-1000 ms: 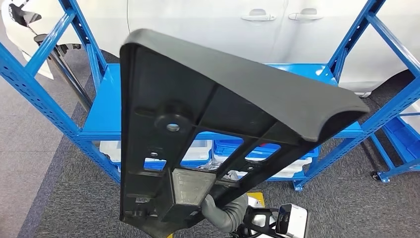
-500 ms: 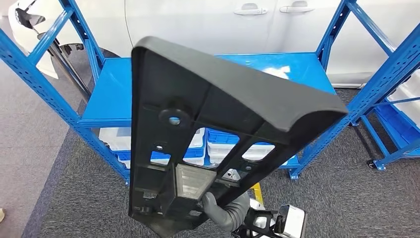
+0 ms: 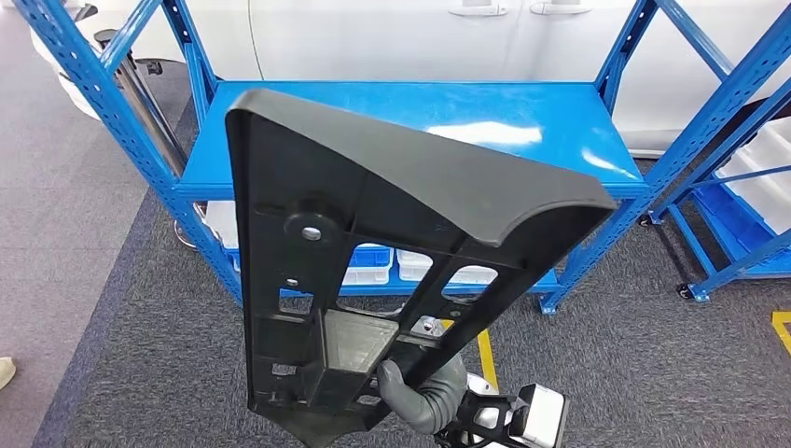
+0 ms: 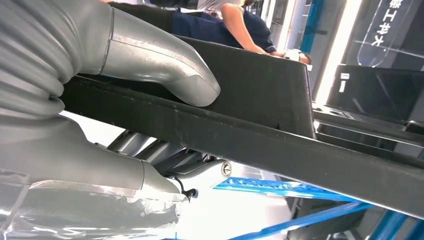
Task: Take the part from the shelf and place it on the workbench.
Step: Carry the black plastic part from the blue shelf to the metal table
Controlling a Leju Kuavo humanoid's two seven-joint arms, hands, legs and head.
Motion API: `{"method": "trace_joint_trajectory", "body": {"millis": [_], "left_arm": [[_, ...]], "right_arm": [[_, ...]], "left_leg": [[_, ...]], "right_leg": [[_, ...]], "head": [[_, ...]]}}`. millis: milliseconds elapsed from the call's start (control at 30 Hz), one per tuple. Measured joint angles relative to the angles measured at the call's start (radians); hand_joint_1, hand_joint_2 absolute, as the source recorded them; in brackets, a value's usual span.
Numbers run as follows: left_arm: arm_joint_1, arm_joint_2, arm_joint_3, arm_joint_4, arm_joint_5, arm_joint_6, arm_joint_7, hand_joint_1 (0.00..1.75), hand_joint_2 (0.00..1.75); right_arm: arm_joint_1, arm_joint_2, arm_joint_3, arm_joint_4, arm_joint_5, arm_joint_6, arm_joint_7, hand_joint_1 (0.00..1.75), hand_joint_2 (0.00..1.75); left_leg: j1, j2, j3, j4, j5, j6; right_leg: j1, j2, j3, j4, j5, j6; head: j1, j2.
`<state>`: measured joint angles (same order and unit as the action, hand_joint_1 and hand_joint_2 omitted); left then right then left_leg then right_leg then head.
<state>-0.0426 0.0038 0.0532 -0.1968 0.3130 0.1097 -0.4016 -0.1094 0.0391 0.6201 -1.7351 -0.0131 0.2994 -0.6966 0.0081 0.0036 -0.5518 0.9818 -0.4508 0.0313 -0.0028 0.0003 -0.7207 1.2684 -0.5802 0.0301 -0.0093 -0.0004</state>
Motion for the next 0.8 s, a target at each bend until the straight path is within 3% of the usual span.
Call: {"method": "trace_joint_trajectory", "body": {"millis": [33, 67, 133, 200, 267, 333, 367, 400, 467, 500, 533, 567, 600, 667, 700, 733, 800], "left_arm": [[0.001, 0.000, 0.000, 0.000, 0.004, 0.002, 0.001, 0.00, 0.00], [0.001, -0.001, 0.001, 0.000, 0.008, 0.005, 0.004, 0.00, 0.00], [0.002, -0.004, 0.005, 0.000, 0.018, 0.011, 0.011, 0.00, 0.00], [0.002, -0.008, 0.009, 0.000, 0.023, 0.013, 0.017, 0.00, 0.00], [0.002, -0.010, 0.013, 0.000, 0.026, 0.013, 0.018, 0.00, 0.00], [0.003, -0.011, 0.017, 0.000, 0.027, 0.013, 0.019, 0.00, 0.00], [0.003, -0.011, 0.018, 0.000, 0.027, 0.013, 0.019, 0.00, 0.00], [0.004, -0.011, 0.020, 0.000, 0.027, 0.013, 0.019, 0.00, 0.00], [0.006, -0.012, 0.022, 0.000, 0.028, 0.015, 0.019, 0.00, 0.00], [0.007, -0.012, 0.023, 0.000, 0.028, 0.016, 0.019, 0.00, 0.00], [0.009, -0.012, 0.024, 0.000, 0.028, 0.016, 0.019, 0.00, 0.00], [0.010, -0.012, 0.025, 0.000, 0.027, 0.017, 0.019, 0.00, 0.00], [0.011, -0.012, 0.026, 0.000, 0.025, 0.017, 0.018, 0.00, 0.00], [0.011, -0.012, 0.026, 0.000, 0.020, 0.017, 0.018, 0.00, 0.00], [0.010, -0.012, 0.026, 0.000, 0.017, 0.017, 0.017, 0.00, 0.00], [0.010, -0.012, 0.026, 0.000, 0.015, 0.017, 0.017, 0.00, 0.00], [0.010, -0.013, 0.026, 0.000, 0.012, 0.017, 0.015, 0.00, 0.00]], "right_arm": [[0.000, -0.001, 0.000, 0.003, -0.001, 0.002, 0.000, 1.75, 1.75], [0.000, -0.001, 0.000, 0.006, -0.003, 0.005, 0.000, 1.75, 1.75], [0.000, -0.001, 0.000, 0.011, -0.004, 0.008, 0.000, 1.75, 1.75], [-0.002, -0.001, 0.001, 0.012, -0.005, 0.009, 0.000, 1.75, 1.75], [-0.005, 0.000, 0.002, 0.012, -0.005, 0.009, 0.000, 1.75, 1.75], [-0.005, 0.000, 0.002, 0.013, -0.005, 0.010, 0.000, 1.75, 1.75], [-0.004, 0.000, 0.003, 0.014, -0.006, 0.011, 0.000, 1.75, 1.75], [-0.004, 0.000, 0.004, 0.014, -0.007, 0.015, 0.000, 1.75, 1.75], [0.000, -0.001, 0.006, 0.013, -0.009, 0.027, 0.000, 1.75, 1.75], [0.004, -0.001, 0.006, 0.012, -0.009, 0.032, 0.000, 1.75, 1.75], [0.008, -0.002, 0.006, 0.010, -0.009, 0.036, 0.000, 1.75, 1.75], [0.012, -0.004, 0.006, 0.008, -0.009, 0.038, 0.000, 1.75, 1.75], [0.015, -0.005, 0.007, 0.006, -0.009, 0.039, 0.000, 1.75, 1.75], [0.017, -0.006, 0.007, -0.002, -0.008, 0.039, 0.000, 1.75, 1.75], [0.018, -0.006, 0.007, -0.006, -0.007, 0.039, 0.000, 1.75, 1.75], [0.018, -0.007, 0.007, -0.010, -0.006, 0.039, -0.001, 1.75, 1.75], [0.020, -0.007, 0.007, -0.017, -0.004, 0.035, -0.001, 1.75, 1.75]], "left_leg": [[0.000, 0.000, -0.017, 0.002, 0.010, -0.001], [0.000, 0.000, -0.032, 0.004, 0.019, -0.003], [-0.001, 0.000, -0.055, 0.009, 0.036, -0.007], [-0.003, -0.001, -0.066, 0.014, 0.049, -0.014], [-0.004, -0.001, -0.069, 0.014, 0.063, -0.026], [-0.002, -0.001, -0.074, 0.018, 0.067, -0.038], [-0.001, -0.002, -0.081, 0.033, 0.052, -0.043], [0.001, -0.002, -0.096, 0.068, 0.021, -0.048], [0.005, -0.003, -0.141, 0.194, -0.064, -0.057], [0.006, -0.003, -0.162, 0.258, -0.093, -0.061], [0.008, -0.002, -0.168, 0.294, -0.100, -0.065], [0.009, -0.002, -0.155, 0.292, -0.089, -0.067], [0.011, -0.002, -0.120, 0.250, -0.065, -0.068], [0.012, -0.003, -0.030, 0.113, -0.028, -0.065], [0.011, -0.004, -0.001, 0.065, -0.021, -0.061], [0.010, -0.005, 0.012, 0.039, -0.023, -0.055], [0.008, -0.006, 0.009, 0.032, -0.025, -0.042]], "right_leg": [[-0.001, 0.000, 0.005, 0.037, 0.006, 0.001], [-0.001, 0.000, 0.024, 0.038, 0.035, 0.000], [0.001, 0.000, 0.108, -0.050, 0.093, -0.008], [0.006, -0.001, 0.220, -0.207, 0.077, -0.021], [0.012, -0.001, 0.275, -0.297, 0.045, -0.034], [0.010, -0.003, 0.272, -0.308, 0.054, -0.047], [0.008, -0.005, 0.268, -0.310, 0.062, -0.054], [0.005, -0.007, 0.262, -0.313, 0.071, -0.060], [0.007, -0.010, 0.246, -0.310, 0.082, -0.066], [0.007, -0.011, 0.237, -0.307, 0.087, -0.067], [0.008, -0.011, 0.228, -0.302, 0.090, -0.066], [0.007, -0.011, 0.219, -0.297, 0.093, -0.064], [0.006, -0.011, 0.213, -0.291, 0.094, -0.062], [0.006, -0.011, 0.200, -0.277, 0.093, -0.055], [0.007, -0.011, 0.195, -0.271, 0.093, -0.050], [0.009, -0.011, 0.191, -0.266, 0.093, -0.045], [0.010, -0.010, 0.186, -0.262, 0.096, -0.035]], "head": [[0.000, 0.000], [0.000, 0.000], [0.000, 0.000], [0.000, 0.000], [0.000, 0.000], [0.000, 0.000], [0.000, 0.000], [0.000, 0.000], [0.000, 0.000], [0.000, 0.000], [0.000, 0.000], [0.000, 0.000], [0.000, 0.000], [0.000, 0.000], [0.000, 0.000], [0.000, 0.000], [0.000, 0.000]]}}
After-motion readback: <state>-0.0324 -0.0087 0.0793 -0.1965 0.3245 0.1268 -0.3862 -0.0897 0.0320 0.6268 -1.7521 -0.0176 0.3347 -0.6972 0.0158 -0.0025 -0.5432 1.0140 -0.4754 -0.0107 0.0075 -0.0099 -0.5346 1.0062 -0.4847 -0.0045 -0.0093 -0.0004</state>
